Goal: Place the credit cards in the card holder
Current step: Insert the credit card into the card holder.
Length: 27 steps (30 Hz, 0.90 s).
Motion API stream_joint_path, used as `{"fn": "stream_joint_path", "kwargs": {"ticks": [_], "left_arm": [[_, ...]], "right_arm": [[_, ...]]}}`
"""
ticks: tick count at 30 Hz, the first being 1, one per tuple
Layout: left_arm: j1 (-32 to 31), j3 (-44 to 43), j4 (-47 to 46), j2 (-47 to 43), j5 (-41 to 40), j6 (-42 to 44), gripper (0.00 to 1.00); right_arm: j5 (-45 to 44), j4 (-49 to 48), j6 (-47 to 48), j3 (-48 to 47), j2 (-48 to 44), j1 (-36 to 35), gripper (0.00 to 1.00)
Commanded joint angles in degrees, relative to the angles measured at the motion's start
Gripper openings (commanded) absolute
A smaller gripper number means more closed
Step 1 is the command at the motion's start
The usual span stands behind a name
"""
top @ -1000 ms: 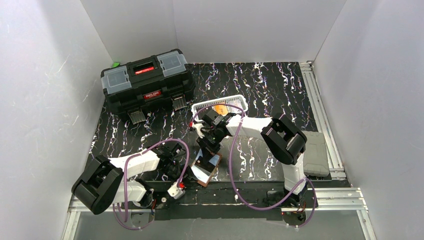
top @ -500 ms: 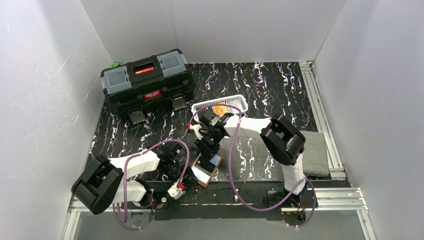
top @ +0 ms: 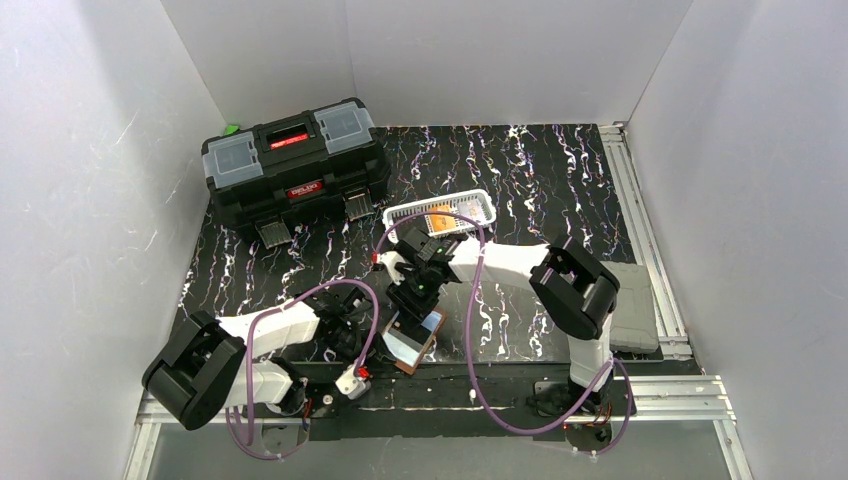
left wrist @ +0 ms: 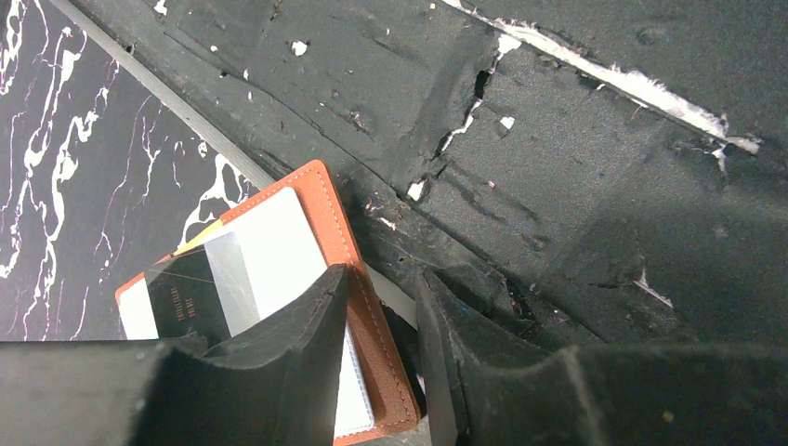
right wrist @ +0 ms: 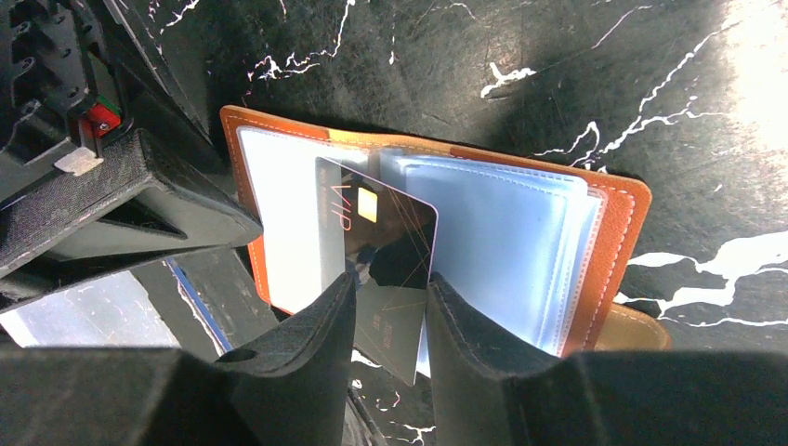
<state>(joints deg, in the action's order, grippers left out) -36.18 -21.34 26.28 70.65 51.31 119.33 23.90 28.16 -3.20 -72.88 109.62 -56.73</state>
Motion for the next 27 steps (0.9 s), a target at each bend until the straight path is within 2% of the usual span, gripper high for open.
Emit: {"fn": "stream_joint_path", "kwargs": {"ticks": [1,10,16,27], "left_arm": [[0.41,0.52,-3.86,0.32,-9.91,6.93,0.3],[0.41,0.86,-4.22,0.38,-10.59,6.42,0.29],[0.41,1.4,-6.48,0.08,-11.41,5.23,0.29],[0.41,5.34,-22.74,-0.64,-13.17,-1.63,0.28]], "right_arm": [[-2.27,-0.68,-0.35,-0.17,-0.77,-1.38,0.42],[-0.21,-1.9,-1.65,0.03,-1.26,-3.85,0.43],[4.26,-2.72,-1.21,1.05,-2.33,-3.88,0.43],[11.56,-3.26,-0.94,3.16,-3.34,-2.65,0.45]]}}
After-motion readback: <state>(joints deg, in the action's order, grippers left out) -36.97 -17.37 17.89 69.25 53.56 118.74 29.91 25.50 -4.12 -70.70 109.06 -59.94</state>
